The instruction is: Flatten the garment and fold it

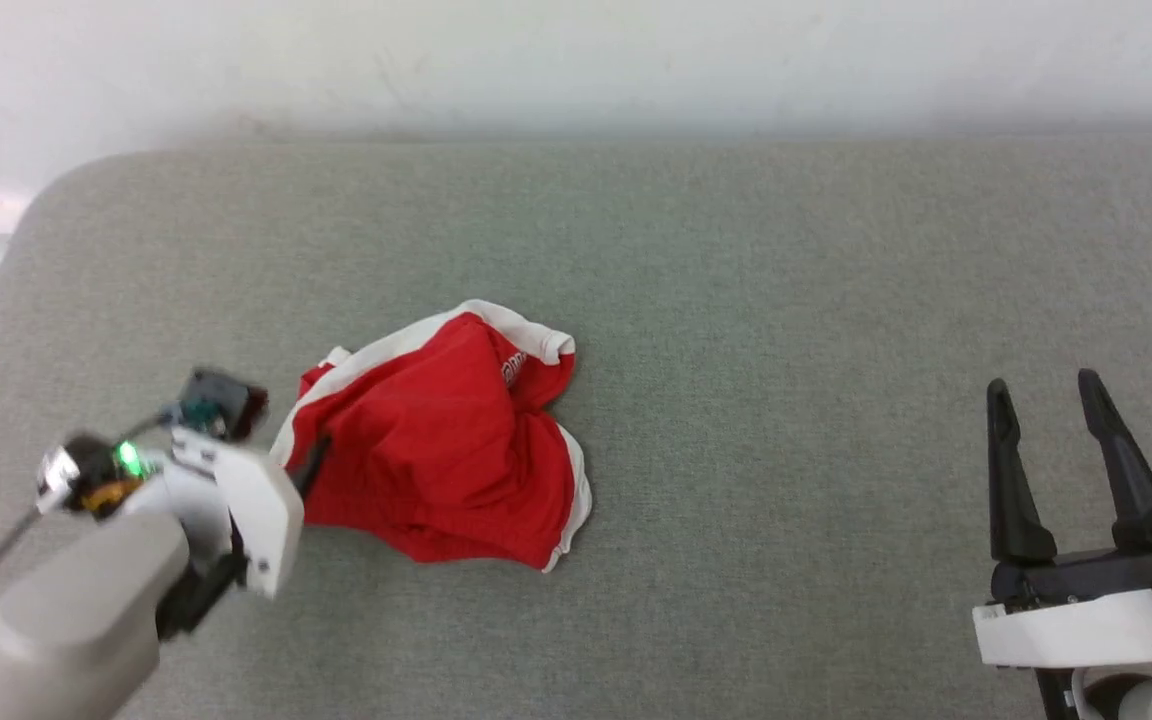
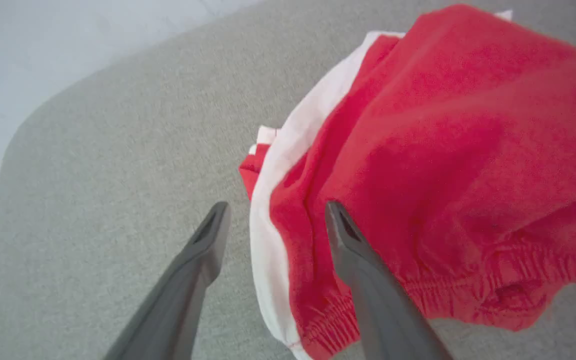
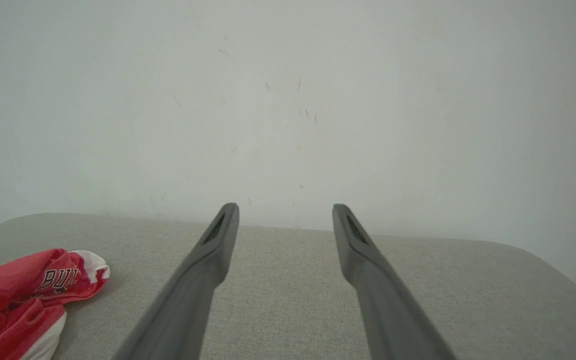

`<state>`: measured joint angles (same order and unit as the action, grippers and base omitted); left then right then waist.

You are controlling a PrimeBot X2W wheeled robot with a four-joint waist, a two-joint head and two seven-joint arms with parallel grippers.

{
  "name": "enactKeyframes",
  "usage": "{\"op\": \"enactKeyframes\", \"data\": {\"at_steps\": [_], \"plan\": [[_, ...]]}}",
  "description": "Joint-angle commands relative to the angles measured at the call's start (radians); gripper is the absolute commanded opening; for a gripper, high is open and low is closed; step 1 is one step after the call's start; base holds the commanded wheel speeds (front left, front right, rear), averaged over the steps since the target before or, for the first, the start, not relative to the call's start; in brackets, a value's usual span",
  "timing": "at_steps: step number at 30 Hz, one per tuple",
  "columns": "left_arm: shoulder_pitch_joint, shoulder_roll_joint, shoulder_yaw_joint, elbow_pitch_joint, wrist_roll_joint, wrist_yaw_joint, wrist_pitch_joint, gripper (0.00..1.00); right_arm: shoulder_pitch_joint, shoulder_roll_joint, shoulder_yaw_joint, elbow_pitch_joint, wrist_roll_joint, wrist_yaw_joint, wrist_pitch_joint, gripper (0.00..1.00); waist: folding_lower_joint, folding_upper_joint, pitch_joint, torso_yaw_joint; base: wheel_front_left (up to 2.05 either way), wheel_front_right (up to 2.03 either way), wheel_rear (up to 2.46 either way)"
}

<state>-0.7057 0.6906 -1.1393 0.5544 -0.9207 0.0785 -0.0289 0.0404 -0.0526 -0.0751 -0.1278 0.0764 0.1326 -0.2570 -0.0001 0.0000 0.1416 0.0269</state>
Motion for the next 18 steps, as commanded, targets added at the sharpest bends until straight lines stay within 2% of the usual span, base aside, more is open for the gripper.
{"op": "enactKeyframes", "data": {"at_steps": [1,6,10,12,15,18], "plan": [[-0.029,0.003,0.011,-0.002,0.007,0.009,-0.009,1.0,0.009,0.002,0.0,0.0,-0.011,-0.002,-0.005,1.0,0.0001,0.0,-0.015,0.011,0.0,0.0,0.0],[-0.165,0.017,0.03,-0.064,0.068,0.014,-0.023,1.0,0.017,0.002,-0.001,-0.004,-0.012,-0.002,-0.005,1.0,0.0001,0.0,-0.033,0.026,0.0,0.0,0.0],[-0.285,-0.015,0.03,-0.11,0.104,-0.006,0.021,1.0,0.008,0.002,0.009,-0.007,-0.015,-0.002,-0.005,1.0,0.0001,0.0,-0.02,0.025,0.0,0.0,0.0],[-0.335,-0.047,0.021,-0.113,0.104,-0.035,0.063,1.0,-0.003,0.002,0.019,-0.009,-0.018,-0.002,-0.005,1.0,0.0001,0.0,-0.006,0.014,0.0,0.0,0.0],[-0.393,-0.104,-0.009,-0.086,0.079,-0.109,0.171,1.0,-0.024,0.002,0.028,-0.011,-0.017,-0.002,-0.005,1.0,0.0001,0.0,0.021,-0.016,0.0,0.0,0.0],[-0.439,-0.16,-0.049,-0.052,0.064,-0.161,0.27,1.0,-0.042,0.002,0.03,-0.012,-0.013,-0.002,-0.005,1.0,0.0001,0.0,0.049,-0.052,0.0,0.0,0.0]]}}
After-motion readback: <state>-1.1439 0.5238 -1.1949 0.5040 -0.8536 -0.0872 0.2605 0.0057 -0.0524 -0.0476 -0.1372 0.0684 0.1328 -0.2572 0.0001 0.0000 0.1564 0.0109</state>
